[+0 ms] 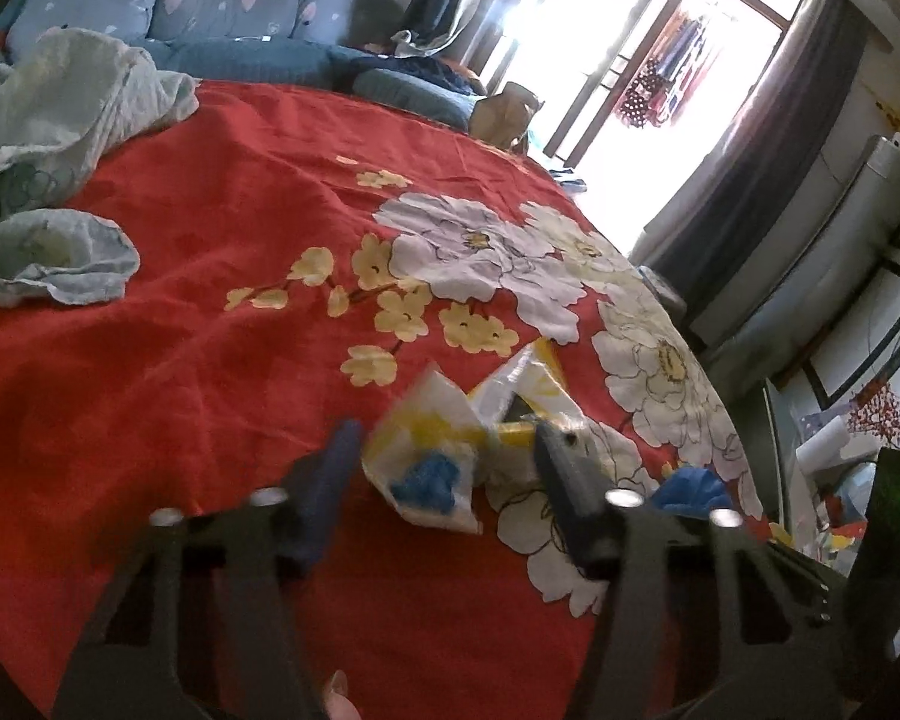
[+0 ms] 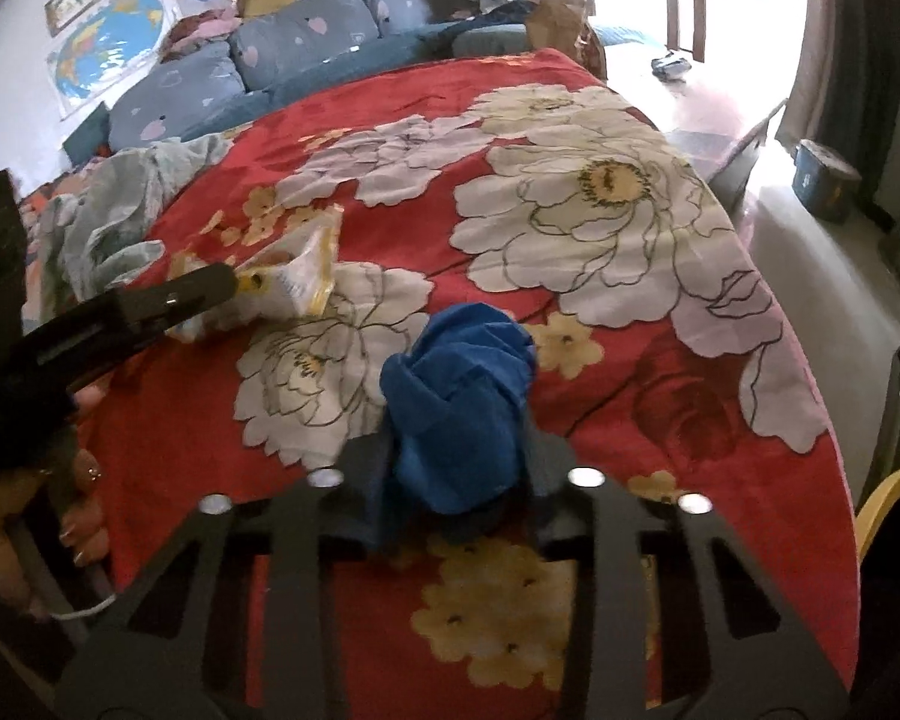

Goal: Collect trash
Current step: 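Grasp the blue cloth with the right tool while the left tool grasps the yellow-white snack wrapper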

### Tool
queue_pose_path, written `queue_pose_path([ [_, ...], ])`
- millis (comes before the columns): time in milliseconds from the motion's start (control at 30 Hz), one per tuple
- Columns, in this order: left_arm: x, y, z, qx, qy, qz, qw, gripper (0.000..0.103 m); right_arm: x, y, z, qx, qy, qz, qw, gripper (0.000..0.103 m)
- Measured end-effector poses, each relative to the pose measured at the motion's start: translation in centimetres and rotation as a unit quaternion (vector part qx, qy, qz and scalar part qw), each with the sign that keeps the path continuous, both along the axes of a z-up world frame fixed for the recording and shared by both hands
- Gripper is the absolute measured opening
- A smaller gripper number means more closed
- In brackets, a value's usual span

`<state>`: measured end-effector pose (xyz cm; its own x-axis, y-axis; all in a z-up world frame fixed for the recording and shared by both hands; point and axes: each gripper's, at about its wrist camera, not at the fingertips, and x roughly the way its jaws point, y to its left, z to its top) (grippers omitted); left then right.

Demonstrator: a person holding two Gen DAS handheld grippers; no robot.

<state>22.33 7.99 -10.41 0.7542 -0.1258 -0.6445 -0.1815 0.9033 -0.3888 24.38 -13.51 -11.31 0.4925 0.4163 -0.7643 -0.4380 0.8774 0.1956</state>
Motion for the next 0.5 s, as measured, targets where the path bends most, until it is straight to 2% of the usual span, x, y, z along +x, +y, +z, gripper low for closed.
queue_pose_path([
  [167, -0.4, -0.6, 0.4, 0.002, -0.011, -0.01, 0.9999, 0.029, -1.0, -0.2, 0.5, 0.015, -0.003, 0.006, 1.0, 0.015],
  [500, -2.2, -4.1, 2.9, 0.028, -0.044, -0.054, 0.9972, 0.029, -3.0, -2.8, 2.6, 0.031, -0.028, -0.004, 0.999, 0.015],
])
